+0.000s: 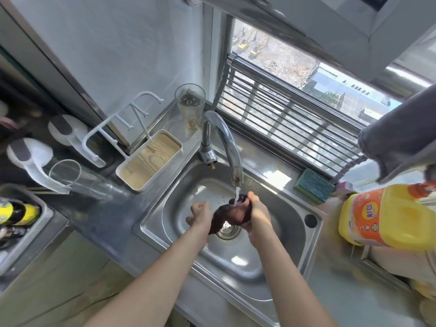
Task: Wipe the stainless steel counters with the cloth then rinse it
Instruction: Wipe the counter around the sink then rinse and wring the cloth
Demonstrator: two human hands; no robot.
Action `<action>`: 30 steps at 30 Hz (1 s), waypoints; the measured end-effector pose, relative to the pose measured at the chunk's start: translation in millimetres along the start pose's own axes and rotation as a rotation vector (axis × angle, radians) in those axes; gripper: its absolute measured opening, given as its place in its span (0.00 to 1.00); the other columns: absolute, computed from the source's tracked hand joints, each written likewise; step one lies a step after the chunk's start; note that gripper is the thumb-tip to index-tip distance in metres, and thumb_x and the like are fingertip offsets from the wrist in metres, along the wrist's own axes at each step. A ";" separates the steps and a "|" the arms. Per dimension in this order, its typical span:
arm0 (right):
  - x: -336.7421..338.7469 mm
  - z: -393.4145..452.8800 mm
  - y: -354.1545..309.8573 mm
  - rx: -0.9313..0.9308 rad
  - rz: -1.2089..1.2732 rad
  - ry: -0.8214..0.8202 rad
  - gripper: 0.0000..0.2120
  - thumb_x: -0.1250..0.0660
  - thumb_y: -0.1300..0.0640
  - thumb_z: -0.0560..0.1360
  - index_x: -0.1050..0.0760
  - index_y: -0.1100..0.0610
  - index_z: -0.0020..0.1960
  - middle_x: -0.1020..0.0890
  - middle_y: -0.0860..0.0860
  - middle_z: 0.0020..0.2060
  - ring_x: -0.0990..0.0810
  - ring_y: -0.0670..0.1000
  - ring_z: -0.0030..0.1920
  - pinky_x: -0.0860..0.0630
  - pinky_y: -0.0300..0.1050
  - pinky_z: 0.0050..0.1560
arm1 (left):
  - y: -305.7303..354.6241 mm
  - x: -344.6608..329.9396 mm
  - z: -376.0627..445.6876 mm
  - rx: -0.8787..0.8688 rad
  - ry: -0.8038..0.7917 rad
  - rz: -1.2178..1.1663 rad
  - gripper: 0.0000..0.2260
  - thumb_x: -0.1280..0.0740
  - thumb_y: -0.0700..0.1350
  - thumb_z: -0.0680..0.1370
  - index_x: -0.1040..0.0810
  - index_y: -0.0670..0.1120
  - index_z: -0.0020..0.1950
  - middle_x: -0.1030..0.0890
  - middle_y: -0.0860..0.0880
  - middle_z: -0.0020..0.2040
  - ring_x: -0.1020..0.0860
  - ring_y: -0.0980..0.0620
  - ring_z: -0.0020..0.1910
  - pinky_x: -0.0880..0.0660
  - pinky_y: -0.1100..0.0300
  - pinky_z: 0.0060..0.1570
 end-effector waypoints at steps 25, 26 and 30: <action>14.9 23.2 61.5 -0.025 0.232 -0.032 0.08 0.36 0.60 0.78 0.18 0.60 0.49 0.14 0.60 0.47 0.16 0.57 0.43 0.20 0.46 0.43 | 0.9 -12.0 14.4 -0.003 -0.034 -0.447 0.13 0.31 0.38 0.77 0.22 0.39 0.62 0.17 0.40 0.51 0.20 0.44 0.42 0.22 0.54 0.38; 16.3 21.0 55.7 0.014 0.285 -0.043 0.10 0.38 0.61 0.77 0.19 0.61 0.48 0.14 0.61 0.46 0.16 0.59 0.42 0.20 0.48 0.44 | -3.4 -10.2 23.0 0.007 -0.048 -0.424 0.20 0.35 0.32 0.74 0.26 0.38 0.65 0.20 0.36 0.55 0.21 0.42 0.43 0.21 0.52 0.37; 17.5 8.7 36.0 0.128 0.388 -0.095 0.13 0.44 0.63 0.75 0.22 0.62 0.52 0.14 0.58 0.45 0.16 0.58 0.41 0.19 0.45 0.40 | -6.2 -13.1 9.0 0.075 -0.238 -0.172 0.22 0.41 0.33 0.74 0.24 0.45 0.67 0.19 0.37 0.58 0.20 0.37 0.52 0.17 0.42 0.44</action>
Point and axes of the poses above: each hand's wrist, its own z-axis towards the middle knuckle, its own x-axis out of the back of the hand, y = z × x, the point moved 2 cm from there along z, towards the middle knuckle
